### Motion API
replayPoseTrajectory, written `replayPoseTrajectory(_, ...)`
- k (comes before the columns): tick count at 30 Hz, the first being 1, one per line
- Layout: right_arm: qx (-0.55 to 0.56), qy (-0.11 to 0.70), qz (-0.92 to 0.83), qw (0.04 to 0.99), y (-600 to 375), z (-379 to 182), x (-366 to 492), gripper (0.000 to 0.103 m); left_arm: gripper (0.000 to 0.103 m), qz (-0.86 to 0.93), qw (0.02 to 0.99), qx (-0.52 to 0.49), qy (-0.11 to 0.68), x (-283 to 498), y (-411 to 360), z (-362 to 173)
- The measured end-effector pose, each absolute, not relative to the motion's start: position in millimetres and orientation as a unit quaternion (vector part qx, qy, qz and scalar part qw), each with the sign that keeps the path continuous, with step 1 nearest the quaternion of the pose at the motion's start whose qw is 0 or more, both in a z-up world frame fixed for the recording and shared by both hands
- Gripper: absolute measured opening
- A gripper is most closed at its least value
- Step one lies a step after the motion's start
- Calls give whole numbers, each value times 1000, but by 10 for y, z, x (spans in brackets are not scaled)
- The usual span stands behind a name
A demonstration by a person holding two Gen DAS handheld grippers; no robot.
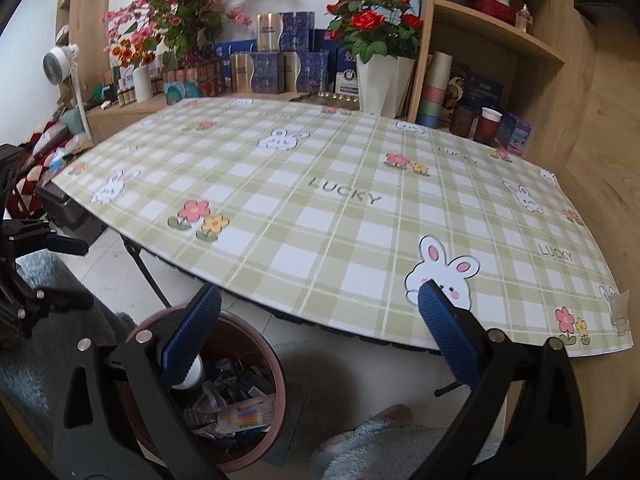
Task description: Collect trash
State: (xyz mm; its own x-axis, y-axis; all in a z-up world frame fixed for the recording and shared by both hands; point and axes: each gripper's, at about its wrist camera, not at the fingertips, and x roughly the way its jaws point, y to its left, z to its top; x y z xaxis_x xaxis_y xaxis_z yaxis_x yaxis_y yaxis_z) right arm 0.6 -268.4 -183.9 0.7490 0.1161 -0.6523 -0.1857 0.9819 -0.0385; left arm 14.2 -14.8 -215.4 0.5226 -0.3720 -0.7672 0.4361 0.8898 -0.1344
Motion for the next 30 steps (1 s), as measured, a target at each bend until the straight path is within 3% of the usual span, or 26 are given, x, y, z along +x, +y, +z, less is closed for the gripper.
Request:
replayPoseTrajectory(15,-9,281,55,958,-2789,-448,80,97,97,-62,968,19,244,39,166,-434)
replayPoseTrajectory(30,-11,276,59,959,-2714,-212,-37,97,97,-20,971,27,235,-92,159,-116)
